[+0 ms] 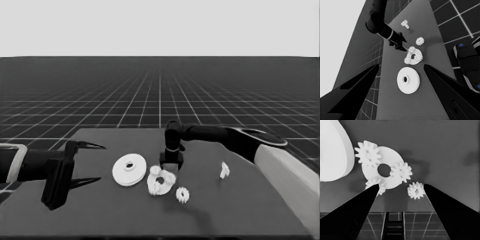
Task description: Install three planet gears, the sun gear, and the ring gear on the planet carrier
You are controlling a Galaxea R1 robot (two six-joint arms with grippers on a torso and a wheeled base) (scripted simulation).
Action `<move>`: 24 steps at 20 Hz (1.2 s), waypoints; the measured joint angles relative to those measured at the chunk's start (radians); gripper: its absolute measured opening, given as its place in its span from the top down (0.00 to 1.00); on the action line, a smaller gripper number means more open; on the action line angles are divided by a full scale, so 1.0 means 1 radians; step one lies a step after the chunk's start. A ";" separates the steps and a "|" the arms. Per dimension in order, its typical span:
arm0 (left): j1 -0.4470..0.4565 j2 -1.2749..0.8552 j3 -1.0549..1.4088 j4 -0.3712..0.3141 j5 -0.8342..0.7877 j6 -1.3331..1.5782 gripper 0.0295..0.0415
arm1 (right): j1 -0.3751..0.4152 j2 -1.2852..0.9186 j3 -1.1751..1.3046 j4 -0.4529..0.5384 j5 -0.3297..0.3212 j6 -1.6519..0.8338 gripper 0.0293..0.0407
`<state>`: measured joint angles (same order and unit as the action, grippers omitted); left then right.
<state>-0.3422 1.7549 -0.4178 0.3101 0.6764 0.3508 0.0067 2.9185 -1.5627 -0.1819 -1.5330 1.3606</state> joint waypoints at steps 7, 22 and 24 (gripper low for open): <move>0.000 0.000 0.000 0.000 0.000 0.000 0.25 | -0.007 -0.227 0.428 -0.012 -0.035 0.198 0.19; 0.000 0.000 0.000 0.000 0.000 0.000 0.25 | -0.239 -0.205 0.310 -0.243 0.006 0.112 0.82; 0.000 0.000 0.000 0.000 0.000 0.000 0.25 | -0.239 -0.205 0.310 -0.243 0.006 0.112 0.85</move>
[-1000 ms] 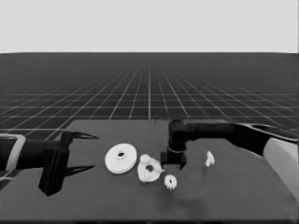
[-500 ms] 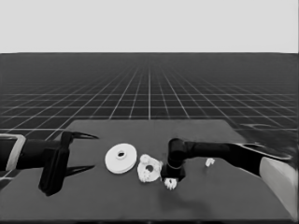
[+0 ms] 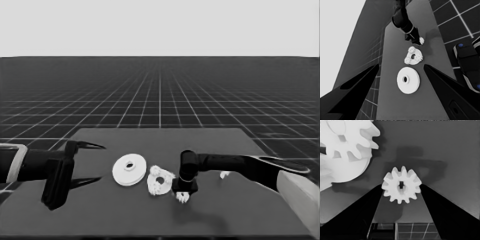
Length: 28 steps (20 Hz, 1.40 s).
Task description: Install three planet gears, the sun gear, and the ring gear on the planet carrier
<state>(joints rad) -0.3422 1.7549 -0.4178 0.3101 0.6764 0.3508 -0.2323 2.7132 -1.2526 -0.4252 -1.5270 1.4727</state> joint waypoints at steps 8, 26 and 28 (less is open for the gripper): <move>0.000 0.000 0.000 0.000 0.000 0.000 0.25 | 0.140 -0.023 0.104 0.141 -0.041 0.071 0.85; 0.000 0.000 0.000 0.000 0.000 0.000 0.25 | 0.261 0.350 -0.438 0.265 -0.013 -0.096 0.85; 0.000 0.000 0.000 0.000 0.000 0.000 0.25 | 0.181 0.362 -0.480 0.187 0.008 -0.122 0.85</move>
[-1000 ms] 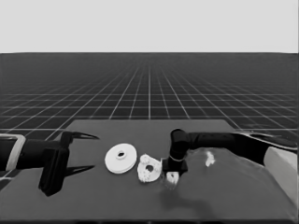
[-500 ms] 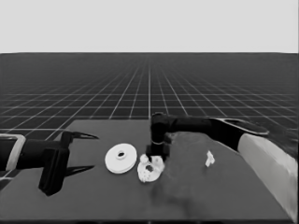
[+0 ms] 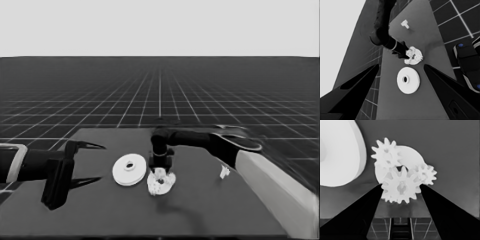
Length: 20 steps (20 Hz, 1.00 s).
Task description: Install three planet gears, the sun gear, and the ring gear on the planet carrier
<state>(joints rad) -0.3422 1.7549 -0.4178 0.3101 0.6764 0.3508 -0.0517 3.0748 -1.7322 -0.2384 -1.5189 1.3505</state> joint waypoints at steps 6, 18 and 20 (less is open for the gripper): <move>0.000 0.000 0.000 0.000 0.000 0.000 0.25 | -0.041 0.009 -0.032 -0.038 0.015 -0.019 0.85; 0.000 0.000 0.000 0.000 0.000 0.000 0.25 | -0.050 0.009 -0.033 -0.038 0.016 0.070 0.86; 0.000 0.000 0.000 0.000 0.000 0.000 0.25 | -0.051 0.009 -0.033 -0.038 0.016 0.091 0.86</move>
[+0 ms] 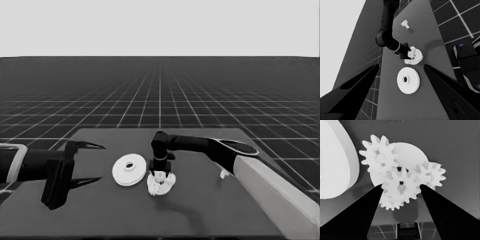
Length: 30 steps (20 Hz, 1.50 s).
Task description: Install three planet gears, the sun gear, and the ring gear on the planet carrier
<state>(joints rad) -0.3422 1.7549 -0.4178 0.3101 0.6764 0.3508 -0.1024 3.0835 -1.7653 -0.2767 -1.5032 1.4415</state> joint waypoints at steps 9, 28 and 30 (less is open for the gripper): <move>0.000 0.000 0.000 0.000 0.000 0.000 0.25 | -0.001 0.000 0.000 0.000 0.000 0.094 0.86; 0.000 0.000 0.000 0.000 0.000 0.000 0.25 | -0.006 -0.001 -0.001 0.000 0.000 0.293 0.86; 0.000 0.000 0.000 0.000 0.000 0.000 0.25 | -0.006 -0.001 -0.001 0.000 0.000 0.314 0.86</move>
<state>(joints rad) -0.3422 1.7549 -0.4178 0.3101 0.6764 0.3508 -0.1086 3.0821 -1.7665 -0.2770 -1.5030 1.7556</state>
